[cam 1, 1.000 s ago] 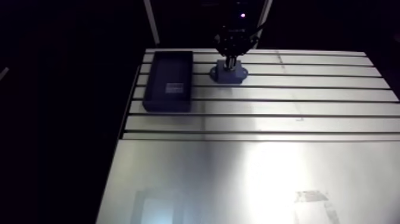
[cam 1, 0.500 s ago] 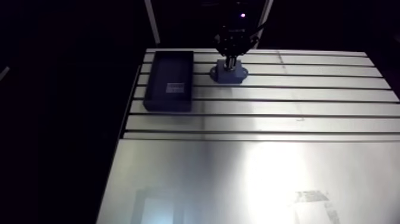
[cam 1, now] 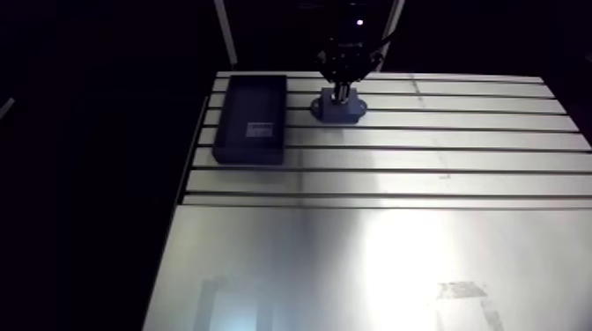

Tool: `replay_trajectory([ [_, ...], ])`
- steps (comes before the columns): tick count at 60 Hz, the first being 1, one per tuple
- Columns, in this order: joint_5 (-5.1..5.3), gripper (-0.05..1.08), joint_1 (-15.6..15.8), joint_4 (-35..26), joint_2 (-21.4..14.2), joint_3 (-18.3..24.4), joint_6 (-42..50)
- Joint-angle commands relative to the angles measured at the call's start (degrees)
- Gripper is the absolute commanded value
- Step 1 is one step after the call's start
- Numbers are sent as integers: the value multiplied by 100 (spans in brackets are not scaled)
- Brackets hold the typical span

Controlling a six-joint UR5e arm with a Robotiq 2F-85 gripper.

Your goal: Pick up the bearing and press it into the housing until flush.

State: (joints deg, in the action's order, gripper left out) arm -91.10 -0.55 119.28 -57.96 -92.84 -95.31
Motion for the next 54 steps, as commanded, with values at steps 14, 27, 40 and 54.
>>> replay_trajectory([
  [14, -7, 104, 2, 3, 1, -18, 0],
  [27, -8, 104, 2, 3, 1, -10, -9],
  [40, -8, 104, 2, 5, 1, -10, -8],
  [54, -8, 104, 2, 5, 10, -10, -9],
])
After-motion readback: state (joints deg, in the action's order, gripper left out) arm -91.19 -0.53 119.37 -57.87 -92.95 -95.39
